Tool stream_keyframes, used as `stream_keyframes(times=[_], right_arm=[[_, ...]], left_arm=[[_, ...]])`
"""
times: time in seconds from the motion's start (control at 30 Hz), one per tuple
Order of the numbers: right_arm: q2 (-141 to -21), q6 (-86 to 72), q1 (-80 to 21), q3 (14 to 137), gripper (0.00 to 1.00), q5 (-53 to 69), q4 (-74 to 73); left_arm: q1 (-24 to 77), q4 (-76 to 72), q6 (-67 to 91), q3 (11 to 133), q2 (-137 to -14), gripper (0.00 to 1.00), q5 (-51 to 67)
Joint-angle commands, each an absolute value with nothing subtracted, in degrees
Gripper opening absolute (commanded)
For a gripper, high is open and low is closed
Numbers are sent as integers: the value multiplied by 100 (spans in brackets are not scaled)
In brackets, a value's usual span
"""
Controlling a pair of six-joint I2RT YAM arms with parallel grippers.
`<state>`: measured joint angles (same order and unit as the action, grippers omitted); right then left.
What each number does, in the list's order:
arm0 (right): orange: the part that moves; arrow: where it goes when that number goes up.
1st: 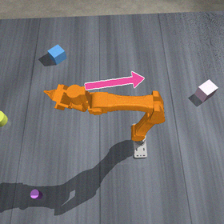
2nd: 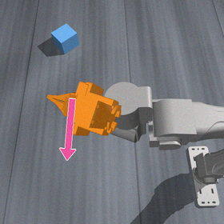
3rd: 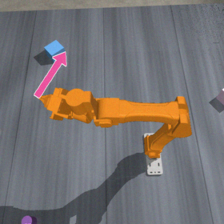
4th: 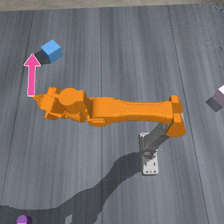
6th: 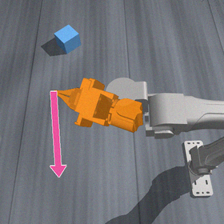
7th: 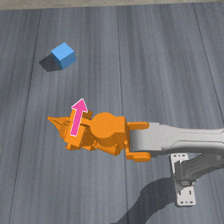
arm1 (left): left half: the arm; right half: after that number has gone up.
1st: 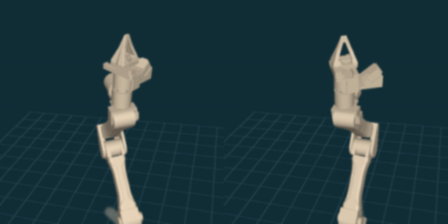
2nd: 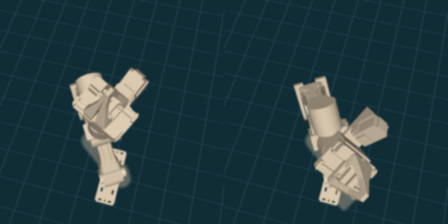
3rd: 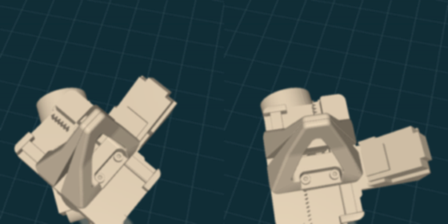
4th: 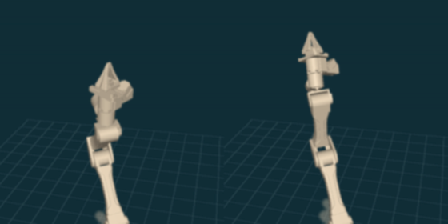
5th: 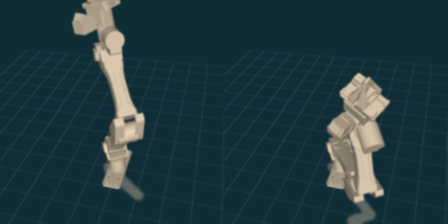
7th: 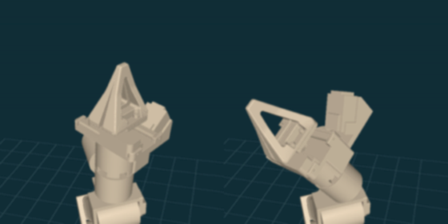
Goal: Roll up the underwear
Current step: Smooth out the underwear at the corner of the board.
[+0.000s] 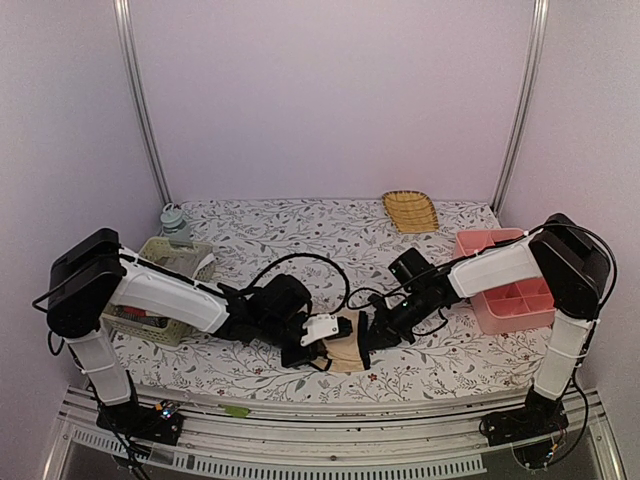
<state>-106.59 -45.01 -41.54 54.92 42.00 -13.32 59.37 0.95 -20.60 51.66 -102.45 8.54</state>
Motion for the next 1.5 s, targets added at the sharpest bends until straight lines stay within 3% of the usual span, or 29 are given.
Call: stream_keyframes(times=[0.0, 0.37, 0.73, 1.2, 1.47], right_arm=[[-10624, -4438, -4116, 5618, 0, 4236, -1379], [-9989, -4622, -4113, 5272, 0, 4234, -1510], [-10487, -4604, -4188, 4812, 0, 4404, -1072], [-11258, -4334, -4201, 5634, 0, 4395, -1216], [-10538, -4375, -4201, 5740, 0, 4326, -1649]], left_arm=[[6047, -29, -2221, 5171, -10064, 0, 1178], [6130, 33, -2337, 4922, -9534, 0, 1441], [6462, -99, -2219, 4862, -10248, 0, 1625], [6030, 210, -2227, 4949, -10433, 0, 1239], [6039, 913, -2515, 5413, -9999, 2, 1694]])
